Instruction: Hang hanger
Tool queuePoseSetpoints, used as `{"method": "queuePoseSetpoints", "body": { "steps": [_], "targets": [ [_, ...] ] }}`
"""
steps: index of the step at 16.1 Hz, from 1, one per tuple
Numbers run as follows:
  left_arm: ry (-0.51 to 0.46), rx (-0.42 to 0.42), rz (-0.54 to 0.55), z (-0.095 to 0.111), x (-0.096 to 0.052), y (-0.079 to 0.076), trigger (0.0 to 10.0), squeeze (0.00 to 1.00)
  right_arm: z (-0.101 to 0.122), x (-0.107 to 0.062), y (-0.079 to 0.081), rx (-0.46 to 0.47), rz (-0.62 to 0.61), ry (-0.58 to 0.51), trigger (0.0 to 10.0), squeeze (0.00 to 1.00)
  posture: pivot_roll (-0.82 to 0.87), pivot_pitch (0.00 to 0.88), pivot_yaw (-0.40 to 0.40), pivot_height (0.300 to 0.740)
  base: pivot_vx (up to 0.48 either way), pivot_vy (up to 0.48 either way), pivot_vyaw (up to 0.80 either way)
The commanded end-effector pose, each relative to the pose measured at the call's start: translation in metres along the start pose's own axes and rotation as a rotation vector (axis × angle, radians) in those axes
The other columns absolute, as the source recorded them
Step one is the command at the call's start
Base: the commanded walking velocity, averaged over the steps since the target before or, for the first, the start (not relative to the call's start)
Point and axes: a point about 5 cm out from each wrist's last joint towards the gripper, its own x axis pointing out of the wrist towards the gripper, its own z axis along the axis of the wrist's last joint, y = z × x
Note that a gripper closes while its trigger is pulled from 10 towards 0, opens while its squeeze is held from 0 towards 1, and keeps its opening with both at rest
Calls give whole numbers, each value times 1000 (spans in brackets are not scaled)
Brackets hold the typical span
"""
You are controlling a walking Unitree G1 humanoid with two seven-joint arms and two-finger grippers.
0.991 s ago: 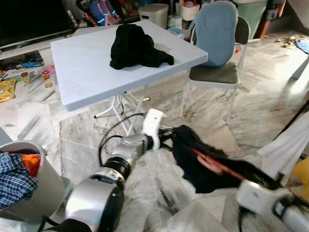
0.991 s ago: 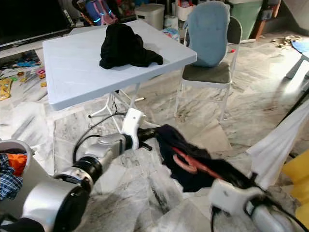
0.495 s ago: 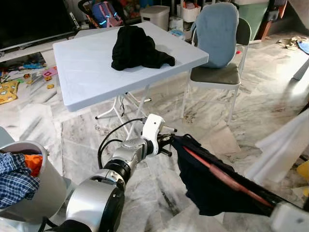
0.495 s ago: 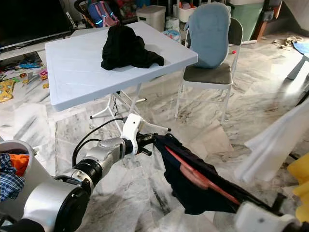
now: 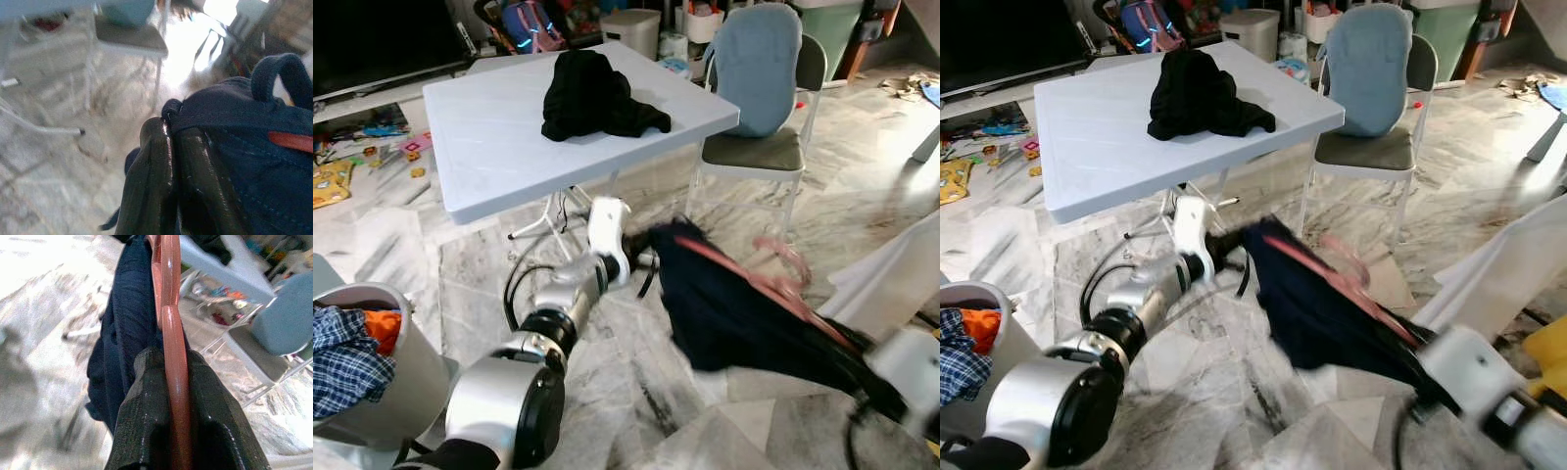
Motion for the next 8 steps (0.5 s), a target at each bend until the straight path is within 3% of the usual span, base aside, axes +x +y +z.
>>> {"method": "queuePoseSetpoints", "body": {
  "steps": [1, 4, 8],
  "targets": [
    [34, -32, 117, -9, -7, 18, 0, 0, 31, 9, -6, -36, -65, -195, 10000, 0, -148, 0, 62, 740, 0, 0, 0],
    [20, -15, 127, -4, -6, 17, 0, 0, 28, 25, -6, -70, -80, -185, 10000, 0, -144, 0, 63, 740, 0, 0, 0],
    [20, -15, 127, -4, -6, 17, 0, 0, 28, 25, -6, -70, -80, -185, 10000, 0, -144, 0, 63, 740, 0, 0, 0]
  ]
}}
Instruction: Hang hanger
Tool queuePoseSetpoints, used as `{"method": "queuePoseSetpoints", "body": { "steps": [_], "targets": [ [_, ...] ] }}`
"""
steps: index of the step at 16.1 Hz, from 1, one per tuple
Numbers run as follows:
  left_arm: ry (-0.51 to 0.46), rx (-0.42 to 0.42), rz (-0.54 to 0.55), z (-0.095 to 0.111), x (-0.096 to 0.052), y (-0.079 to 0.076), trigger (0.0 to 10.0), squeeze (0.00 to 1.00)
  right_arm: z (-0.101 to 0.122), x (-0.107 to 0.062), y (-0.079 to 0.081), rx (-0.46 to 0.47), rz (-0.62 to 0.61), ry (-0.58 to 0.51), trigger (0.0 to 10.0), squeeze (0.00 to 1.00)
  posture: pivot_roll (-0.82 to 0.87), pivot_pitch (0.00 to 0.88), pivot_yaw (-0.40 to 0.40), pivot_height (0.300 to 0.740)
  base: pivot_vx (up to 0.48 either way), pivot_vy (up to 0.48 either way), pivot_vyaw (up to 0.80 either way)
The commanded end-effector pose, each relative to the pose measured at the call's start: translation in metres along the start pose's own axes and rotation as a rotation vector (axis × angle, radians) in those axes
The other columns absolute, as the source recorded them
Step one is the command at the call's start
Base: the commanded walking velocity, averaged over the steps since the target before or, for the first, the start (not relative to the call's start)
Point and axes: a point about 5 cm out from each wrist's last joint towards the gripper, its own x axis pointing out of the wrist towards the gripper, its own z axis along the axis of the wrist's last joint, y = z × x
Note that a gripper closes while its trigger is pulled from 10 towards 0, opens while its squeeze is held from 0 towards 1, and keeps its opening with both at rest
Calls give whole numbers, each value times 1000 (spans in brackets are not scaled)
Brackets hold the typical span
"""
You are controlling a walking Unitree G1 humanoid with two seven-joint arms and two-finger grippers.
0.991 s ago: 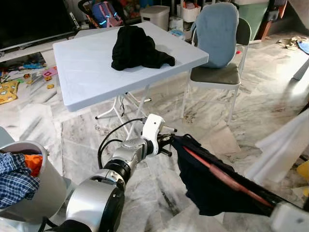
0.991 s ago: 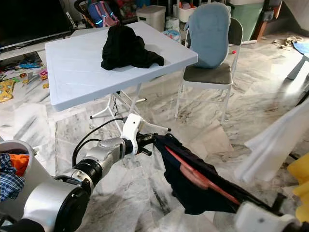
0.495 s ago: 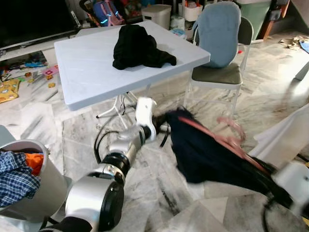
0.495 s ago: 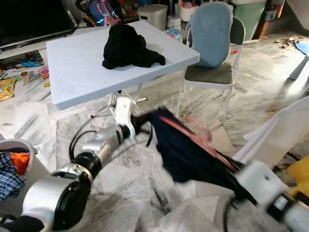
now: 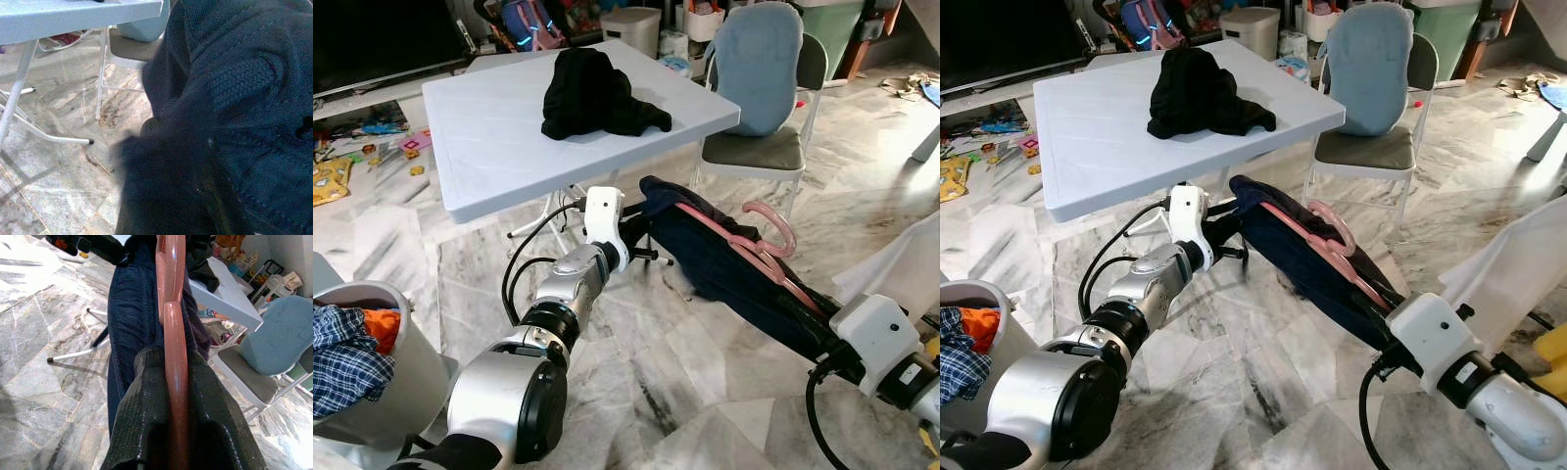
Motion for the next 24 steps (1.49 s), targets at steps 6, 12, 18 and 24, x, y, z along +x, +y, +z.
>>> {"method": "queuePoseSetpoints", "body": {
  "steps": [6, 12, 18, 24],
  "targets": [
    [52, -4, 93, -11, -8, 18, 0, 0, 20, -1, -7, -48, -41, -120, 10000, 0, -144, 0, 63, 740, 0, 0, 0],
    [50, 8, 93, -10, -7, 18, 0, 0, 19, 2, -5, -69, -32, -107, 10000, 0, -144, 0, 63, 740, 0, 0, 0],
    [91, 138, -9, -45, -16, 7, 4863, 0, -76, 27, -16, 199, -270, 305, 10000, 0, -126, 0, 74, 740, 0, 0, 0],
    [155, 268, -155, -73, -24, -9, 8314, 0, -94, 54, 0, -38, -76, 348, 10000, 0, -73, 0, 76, 740, 0, 0, 0]
  ]
}}
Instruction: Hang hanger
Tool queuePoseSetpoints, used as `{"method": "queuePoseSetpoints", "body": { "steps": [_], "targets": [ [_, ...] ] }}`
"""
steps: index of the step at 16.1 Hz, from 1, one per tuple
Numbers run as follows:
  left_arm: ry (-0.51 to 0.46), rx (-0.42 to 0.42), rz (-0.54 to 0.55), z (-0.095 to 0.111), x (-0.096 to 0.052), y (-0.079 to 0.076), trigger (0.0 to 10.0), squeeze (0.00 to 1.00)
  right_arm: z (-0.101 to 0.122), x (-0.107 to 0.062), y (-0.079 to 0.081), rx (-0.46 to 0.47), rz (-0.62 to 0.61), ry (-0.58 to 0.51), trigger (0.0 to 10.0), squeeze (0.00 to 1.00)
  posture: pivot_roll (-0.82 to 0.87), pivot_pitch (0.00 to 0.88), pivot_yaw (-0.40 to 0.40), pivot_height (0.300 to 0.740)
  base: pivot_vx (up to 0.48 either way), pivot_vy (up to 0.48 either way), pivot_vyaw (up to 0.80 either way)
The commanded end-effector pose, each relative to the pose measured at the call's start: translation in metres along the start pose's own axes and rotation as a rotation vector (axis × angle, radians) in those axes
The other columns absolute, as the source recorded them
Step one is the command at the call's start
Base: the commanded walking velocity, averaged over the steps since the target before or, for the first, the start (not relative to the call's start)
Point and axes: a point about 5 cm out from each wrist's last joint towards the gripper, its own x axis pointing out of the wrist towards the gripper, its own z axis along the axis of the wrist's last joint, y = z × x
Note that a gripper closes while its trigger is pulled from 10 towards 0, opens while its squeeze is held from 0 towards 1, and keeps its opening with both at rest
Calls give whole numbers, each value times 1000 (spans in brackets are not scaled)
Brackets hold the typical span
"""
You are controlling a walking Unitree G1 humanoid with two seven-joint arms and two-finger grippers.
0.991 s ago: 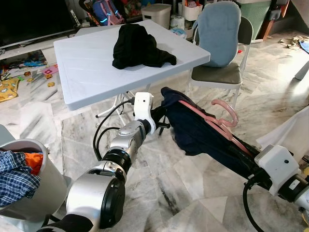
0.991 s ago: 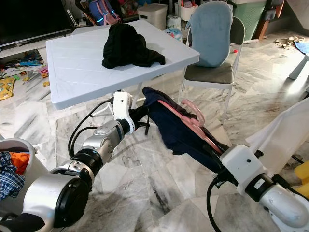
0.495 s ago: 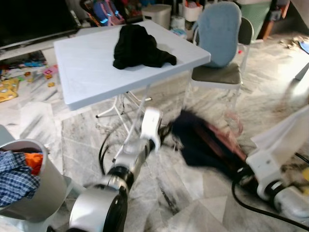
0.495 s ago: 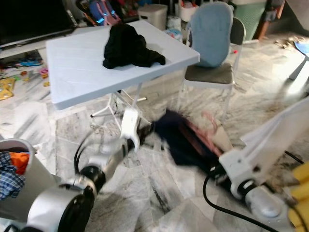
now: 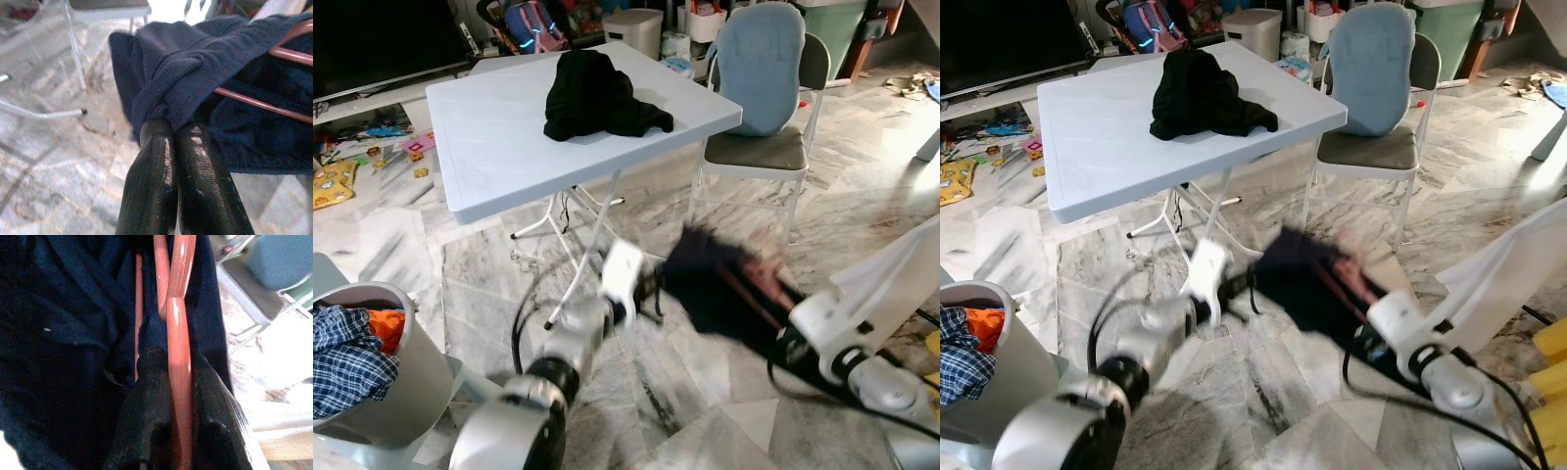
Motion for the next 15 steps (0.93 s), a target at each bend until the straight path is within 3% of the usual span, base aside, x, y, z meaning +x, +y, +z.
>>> {"method": "queuePoseSetpoints", "body": {
  "steps": [1, 4, 5, 7, 11, 13, 15],
  "targets": [
    [-10, 16, 42, 4, -2, 8, 8510, 0, 5, -1, 6, -75, 56, -46, 10000, 0, -43, 0, 66, 740, 0, 0, 0],
    [-7, 34, 88, 9, -4, 18, 8706, 0, -5, -12, 18, -239, 139, -51, 10000, 0, -22, 0, 50, 740, 0, 0, 0],
    [-5, 43, 133, 16, -8, 30, 8941, 0, -12, -23, 23, -329, 191, -54, 10000, 0, -25, 0, 51, 740, 0, 0, 0],
    [34, 61, 221, 23, -13, 49, 8902, 0, -20, -53, 25, -397, 273, -69, 10000, 0, -44, 0, 56, 740, 0, 0, 0],
    [89, 59, 248, 18, -15, 53, 8863, 0, -14, -90, 11, -345, 279, -111, 10000, 0, -74, 0, 61, 740, 0, 0, 0],
    [120, 56, 228, 11, -15, 50, 9059, 0, -4, -113, -12, -262, 235, -134, 10000, 0, -82, 0, 57, 740, 0, 0, 0],
    [128, 46, 236, 7, -17, 51, 9020, 0, 3, -118, -31, -220, 170, -164, 10000, 0, -84, 0, 50, 740, 0, 0, 0]
  ]
}}
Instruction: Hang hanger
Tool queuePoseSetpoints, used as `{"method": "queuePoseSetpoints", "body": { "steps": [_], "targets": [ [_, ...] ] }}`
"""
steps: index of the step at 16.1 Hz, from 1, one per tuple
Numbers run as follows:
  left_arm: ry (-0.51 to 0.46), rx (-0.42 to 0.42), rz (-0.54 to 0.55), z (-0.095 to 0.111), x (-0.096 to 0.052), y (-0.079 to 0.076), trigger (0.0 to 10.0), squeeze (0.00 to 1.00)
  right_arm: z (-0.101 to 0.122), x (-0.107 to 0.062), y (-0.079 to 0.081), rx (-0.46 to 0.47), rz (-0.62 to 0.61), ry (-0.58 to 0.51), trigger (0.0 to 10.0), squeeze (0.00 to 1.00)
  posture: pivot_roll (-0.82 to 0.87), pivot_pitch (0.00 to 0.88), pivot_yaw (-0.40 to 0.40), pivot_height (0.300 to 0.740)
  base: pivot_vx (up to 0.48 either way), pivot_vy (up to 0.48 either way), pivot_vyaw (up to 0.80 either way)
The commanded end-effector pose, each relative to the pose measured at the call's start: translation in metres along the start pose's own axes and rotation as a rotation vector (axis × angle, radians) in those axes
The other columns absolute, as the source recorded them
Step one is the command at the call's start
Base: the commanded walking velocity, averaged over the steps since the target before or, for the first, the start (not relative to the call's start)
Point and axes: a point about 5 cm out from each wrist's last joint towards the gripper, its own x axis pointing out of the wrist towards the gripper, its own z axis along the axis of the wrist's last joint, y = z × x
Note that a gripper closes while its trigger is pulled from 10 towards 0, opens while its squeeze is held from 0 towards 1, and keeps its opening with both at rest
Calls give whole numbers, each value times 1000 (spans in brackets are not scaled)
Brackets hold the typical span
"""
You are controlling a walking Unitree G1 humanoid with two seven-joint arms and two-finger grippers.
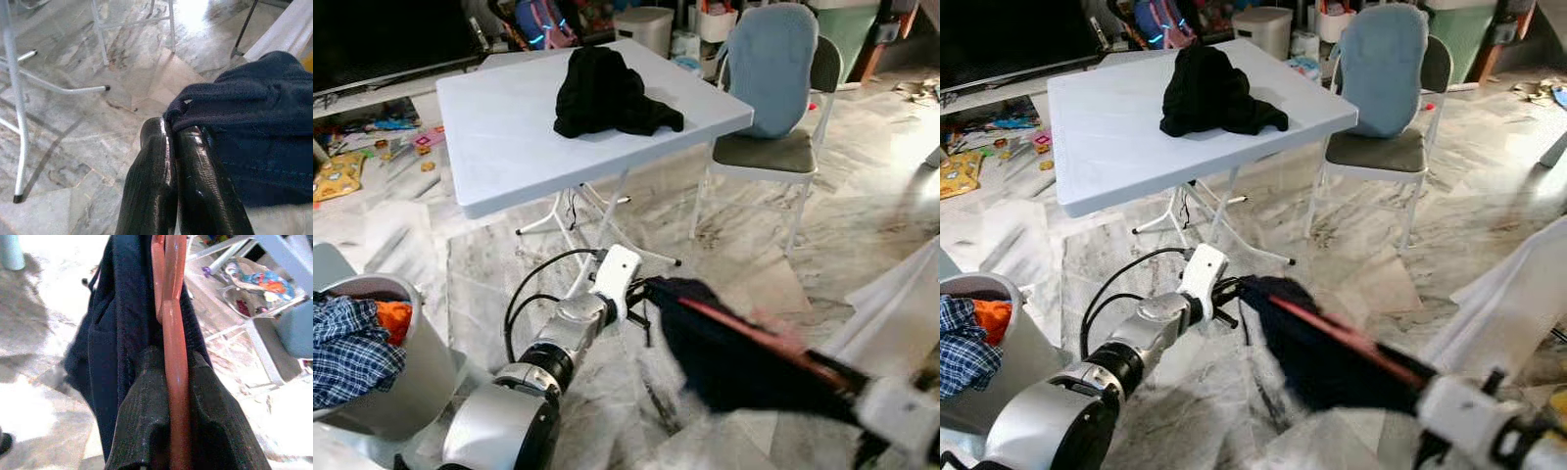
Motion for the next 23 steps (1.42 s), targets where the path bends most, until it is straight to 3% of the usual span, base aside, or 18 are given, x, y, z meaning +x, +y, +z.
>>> {"method": "queuePoseSetpoints", "body": {
  "steps": [1, 2, 3, 4, 6, 9, 10, 11, 14, 16, 19, 21, 23],
  "targets": [
    [31, -5, 159, -5, -14, 36, 9059, 0, 7, -13, -23, 0, -83, -21, 10000, 0, -84, 0, 47, 740, 0, 0, 0],
    [29, -28, 161, -6, -14, 35, 10000, 0, 13, -11, -31, 17, -112, -51, 10000, 0, -84, 0, 44, 740, 0, 0, 0],
    [-17, -82, 130, 0, -12, 32, 10000, 886, 17, -6, -32, 22, -118, -64, 10000, 0, -82, 0, 42, 740, 0, 0, 0],
    [-96, -130, 69, 12, -9, 24, 10000, 1000, 16, 3, -29, 15, -110, -50, 10000, 0, -79, 0, 39, 740, 0, 0, 0],
    [-179, -147, -4, 25, -5, 14, 10000, 1000, 11, 19, -29, -26, -161, -2, 10000, 0, -74, 0, 33, 740, 0, 0, 0],
    [-311, -167, -168, 49, -2, -4, 10000, 1000, 22, 48, -28, 57, -257, -45, 10000, 0, -67, 0, 28, 740, 0, 0, 0],
    [-332, -159, -222, 54, -1, -10, 10000, 1000, 25, 56, -24, 82, -256, -57, 10000, 0, -67, 0, 28, 740, 0, 0, 0],
    [-359, -78, -259, 61, -2, -15, 10000, 1000, 24, 62, -21, 72, -256, -40, 10000, 0, -69, 0, 32, 740, 0, 0, 0],
    [-383, -11, -364, 64, -3, -27, 10000, 1000, 23, 69, -21, 77, -265, -13, 10000, 0, -69, 0, 31, 740, 0, 0, 0],
    [-332, -11, -474, 50, -5, -34, 10000, 1000, 20, 78, -24, 123, -307, 6, 10000, 0, -69, 0, 28, 740, 0, 0, 0],
    [-358, 26, -427, 45, -10, -26, 10000, 1000, 22, 77, -24, 170, -303, -18, 10000, 0, -65, 0, 29, 740, 0, 0, 0],
    [-453, 35, -263, 58, -17, -1, 10000, 1000, 19, 65, -28, 230, -278, -41, 10000, 0, -62, 0, 27, 740, 0, 0, 0],
    [-471, 20, -202, 62, -20, 10, 10000, 1000, 18, 60, -28, 231, -257, -46, 10000, 0, -59, 0, 25, 740, 0, 0, 0]
  ]
}}
